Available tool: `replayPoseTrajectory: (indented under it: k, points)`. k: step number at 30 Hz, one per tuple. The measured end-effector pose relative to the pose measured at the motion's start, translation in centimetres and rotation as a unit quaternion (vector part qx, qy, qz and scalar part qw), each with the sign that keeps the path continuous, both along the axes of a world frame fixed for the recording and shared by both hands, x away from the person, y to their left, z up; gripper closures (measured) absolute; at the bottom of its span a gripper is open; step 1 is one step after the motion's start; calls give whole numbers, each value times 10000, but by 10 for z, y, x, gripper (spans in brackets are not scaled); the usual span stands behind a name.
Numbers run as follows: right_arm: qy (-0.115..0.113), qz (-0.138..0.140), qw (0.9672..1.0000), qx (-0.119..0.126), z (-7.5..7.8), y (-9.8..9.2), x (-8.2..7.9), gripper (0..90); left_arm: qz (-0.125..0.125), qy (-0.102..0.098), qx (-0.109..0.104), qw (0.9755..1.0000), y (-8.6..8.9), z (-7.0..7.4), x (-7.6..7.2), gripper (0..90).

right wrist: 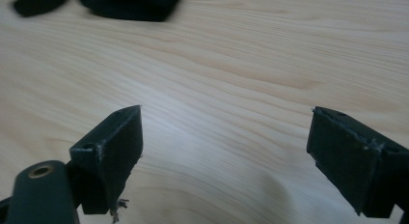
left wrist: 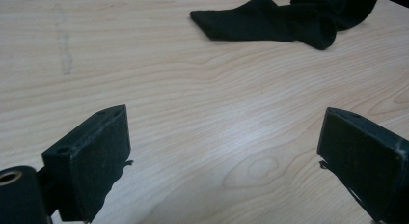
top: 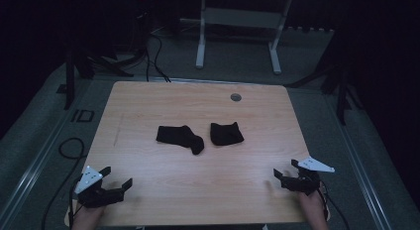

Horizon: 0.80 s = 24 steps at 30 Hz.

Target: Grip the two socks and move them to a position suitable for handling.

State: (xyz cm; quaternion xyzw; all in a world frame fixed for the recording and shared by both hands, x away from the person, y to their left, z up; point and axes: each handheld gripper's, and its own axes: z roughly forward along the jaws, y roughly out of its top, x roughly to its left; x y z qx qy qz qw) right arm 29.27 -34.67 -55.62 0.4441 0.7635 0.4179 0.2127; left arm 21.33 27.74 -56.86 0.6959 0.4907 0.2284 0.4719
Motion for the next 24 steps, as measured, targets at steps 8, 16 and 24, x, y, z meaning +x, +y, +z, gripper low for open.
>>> replayPoseTrajectory:
  k: [8,16,24]
  points:
    - [152,529,9985,8,10,31,14,142,-218,-23,-19,9998,-4,3,12,60]
    - [24,886,9960,71,19,61,31,309,-527,39,51,9986,-17,6,26,107]
    - [-80,1087,9939,-162,26,91,61,385,-884,77,198,9959,-37,4,33,107]
